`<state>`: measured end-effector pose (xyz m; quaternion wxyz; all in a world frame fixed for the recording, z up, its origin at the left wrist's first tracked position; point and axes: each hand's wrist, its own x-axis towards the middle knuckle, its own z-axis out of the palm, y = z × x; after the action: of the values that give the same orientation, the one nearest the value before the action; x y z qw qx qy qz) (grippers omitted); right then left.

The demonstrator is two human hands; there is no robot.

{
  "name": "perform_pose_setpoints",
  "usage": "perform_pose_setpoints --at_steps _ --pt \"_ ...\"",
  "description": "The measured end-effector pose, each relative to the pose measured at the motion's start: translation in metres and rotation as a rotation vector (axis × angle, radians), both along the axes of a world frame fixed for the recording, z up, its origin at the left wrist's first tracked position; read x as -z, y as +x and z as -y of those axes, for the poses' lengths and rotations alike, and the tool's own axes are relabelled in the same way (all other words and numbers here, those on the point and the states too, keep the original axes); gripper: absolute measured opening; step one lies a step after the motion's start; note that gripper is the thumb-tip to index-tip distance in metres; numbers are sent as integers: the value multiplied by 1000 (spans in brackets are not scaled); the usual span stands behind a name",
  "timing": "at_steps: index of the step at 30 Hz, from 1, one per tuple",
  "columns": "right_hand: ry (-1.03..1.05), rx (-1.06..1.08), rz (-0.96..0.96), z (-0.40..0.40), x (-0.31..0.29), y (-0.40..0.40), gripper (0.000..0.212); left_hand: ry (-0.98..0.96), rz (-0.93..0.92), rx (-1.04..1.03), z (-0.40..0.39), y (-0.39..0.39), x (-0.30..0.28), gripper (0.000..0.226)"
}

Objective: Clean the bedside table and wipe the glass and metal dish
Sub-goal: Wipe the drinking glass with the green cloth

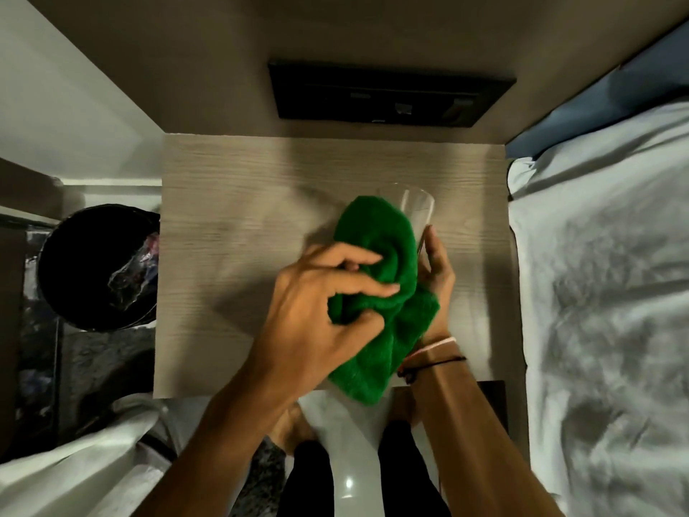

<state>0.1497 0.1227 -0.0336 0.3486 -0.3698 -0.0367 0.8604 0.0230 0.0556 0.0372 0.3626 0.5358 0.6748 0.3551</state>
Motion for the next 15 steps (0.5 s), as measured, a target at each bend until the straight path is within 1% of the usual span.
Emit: perform_pose_setpoints --at_steps 2,4,6,7,8,10,11,12,14,15 --pt "6 -36 15 -4 0 7 47 -8 77 -61 3 -8 -3 29" --pt "26 -127 84 0 -1 6 52 49 132 -176 -4 -19 -3 30" --pt "96 -154 130 8 3 5 50 126 111 -254 -20 -26 -2 33" --pt "121 -141 110 10 3 4 47 139 68 -265 -28 -26 -1 34" --pt "140 -129 70 11 2 4 47 134 12 -258 -35 -25 1 35" --pt "152 -109 46 9 0 6 55 108 -80 -204 -41 -19 5 33" --pt "155 -104 70 6 2 10 58 97 -98 -144 -41 -16 7 32" --pt "145 -102 104 3 5 14 63 82 -107 -58 -38 -13 8 29" --pt "57 -76 142 -11 7 22 69 38 -116 135 -28 -4 9 26" --pt "11 -58 150 -21 7 26 65 16 -106 205 -23 1 10 26"
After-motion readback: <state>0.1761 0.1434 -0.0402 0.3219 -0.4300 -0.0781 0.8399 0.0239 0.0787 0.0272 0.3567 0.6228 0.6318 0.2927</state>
